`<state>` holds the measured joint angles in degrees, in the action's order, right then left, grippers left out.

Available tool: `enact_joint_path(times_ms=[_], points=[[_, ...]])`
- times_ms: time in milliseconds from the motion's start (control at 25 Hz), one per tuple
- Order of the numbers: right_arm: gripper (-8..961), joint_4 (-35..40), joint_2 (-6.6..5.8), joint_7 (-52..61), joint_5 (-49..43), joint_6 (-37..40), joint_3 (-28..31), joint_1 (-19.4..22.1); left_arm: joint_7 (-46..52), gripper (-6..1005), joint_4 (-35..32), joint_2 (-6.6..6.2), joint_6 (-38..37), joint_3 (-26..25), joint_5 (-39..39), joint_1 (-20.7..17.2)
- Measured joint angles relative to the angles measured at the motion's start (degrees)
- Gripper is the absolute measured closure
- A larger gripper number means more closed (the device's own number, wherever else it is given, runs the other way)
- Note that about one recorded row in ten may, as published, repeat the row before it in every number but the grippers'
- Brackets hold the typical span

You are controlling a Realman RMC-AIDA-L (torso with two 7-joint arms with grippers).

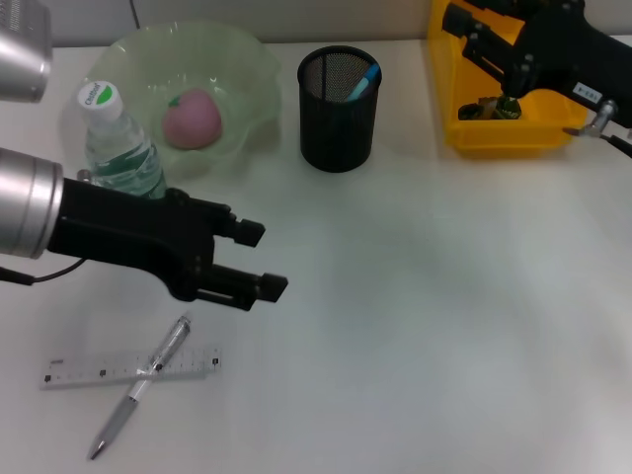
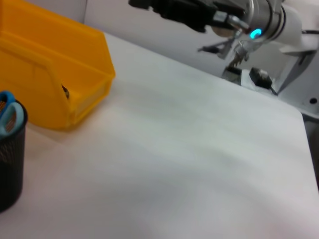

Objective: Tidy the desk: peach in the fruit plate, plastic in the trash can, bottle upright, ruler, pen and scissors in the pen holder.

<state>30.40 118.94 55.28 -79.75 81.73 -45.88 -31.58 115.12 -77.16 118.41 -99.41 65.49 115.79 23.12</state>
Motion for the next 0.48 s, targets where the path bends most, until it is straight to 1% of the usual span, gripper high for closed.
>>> enact_joint_path(times_ms=[160, 240, 280, 400, 480], points=[[575, -0.8, 0.04, -0.5, 1.3, -0.2, 0.4, -0.6, 3.5, 259, -6.9, -0.01, -3.1, 0.1, 1.6, -2.1], [575, -1.7, 0.05, -1.9, 3.2, -0.4, 0.4, -1.0, 3.8, 259, -8.2, 0.00, -3.5, 0.3, 2.0, -2.5], [575, -2.2, 0.05, -2.6, 4.1, -0.5, 0.4, -1.1, 4.3, 259, -11.5, 0.01, -4.2, 0.9, 3.2, -3.1], [575, -2.5, 0.06, -3.6, 5.2, -0.6, 0.4, -1.6, 6.4, 258, -14.1, -0.04, -5.8, 1.6, 4.2, -1.8], [575, -2.0, -0.15, -1.9, 5.3, -0.7, 0.4, -2.0, 8.2, 258, -14.7, -0.04, -7.4, 1.7, 5.1, 0.1]])
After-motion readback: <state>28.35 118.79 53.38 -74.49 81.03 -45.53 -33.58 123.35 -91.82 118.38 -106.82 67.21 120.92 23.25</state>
